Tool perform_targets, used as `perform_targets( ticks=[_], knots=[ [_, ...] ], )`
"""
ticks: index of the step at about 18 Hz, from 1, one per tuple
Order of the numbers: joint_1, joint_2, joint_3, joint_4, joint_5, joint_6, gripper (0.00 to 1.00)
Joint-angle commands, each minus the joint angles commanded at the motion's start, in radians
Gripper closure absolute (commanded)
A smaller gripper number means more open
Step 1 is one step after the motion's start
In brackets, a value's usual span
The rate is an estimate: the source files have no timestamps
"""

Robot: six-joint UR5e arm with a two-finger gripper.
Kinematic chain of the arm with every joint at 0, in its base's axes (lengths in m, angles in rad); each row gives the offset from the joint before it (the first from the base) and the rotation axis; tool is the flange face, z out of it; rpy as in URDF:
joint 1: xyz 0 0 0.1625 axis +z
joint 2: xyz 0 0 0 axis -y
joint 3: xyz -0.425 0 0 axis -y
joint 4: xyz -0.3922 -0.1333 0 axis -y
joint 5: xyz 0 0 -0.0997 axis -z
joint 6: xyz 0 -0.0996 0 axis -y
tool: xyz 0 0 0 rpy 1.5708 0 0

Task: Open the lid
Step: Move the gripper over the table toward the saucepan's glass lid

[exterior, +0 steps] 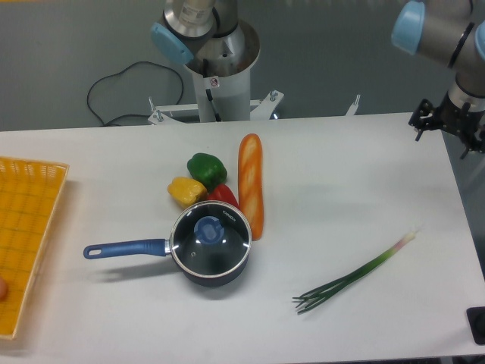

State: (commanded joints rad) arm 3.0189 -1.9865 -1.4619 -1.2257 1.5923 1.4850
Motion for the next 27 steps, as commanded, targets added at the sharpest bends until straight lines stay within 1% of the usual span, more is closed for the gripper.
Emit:
perform_targets(
  ticks=[5,9,14,20,23,27],
  knots=[
    [-0.003,0.003,0.000,-0.002,-0.018,0.000,0.00],
    [-0.028,0.009,-0.003,0.003,-0.046,-0.002,0.00],
    [-0.032,0.003,-0.008,0.009,-0.072,0.011,0.00],
    [-0.123,0.012,-0.011,0.011,-0.072,-0.012,0.00],
    [-0.149,0.029,-0.011,0.009,-0.069,-0.031,0.00],
    [-0.204,0.044,-0.020,0.009,-0.023,-0.032,0.00]
  ],
)
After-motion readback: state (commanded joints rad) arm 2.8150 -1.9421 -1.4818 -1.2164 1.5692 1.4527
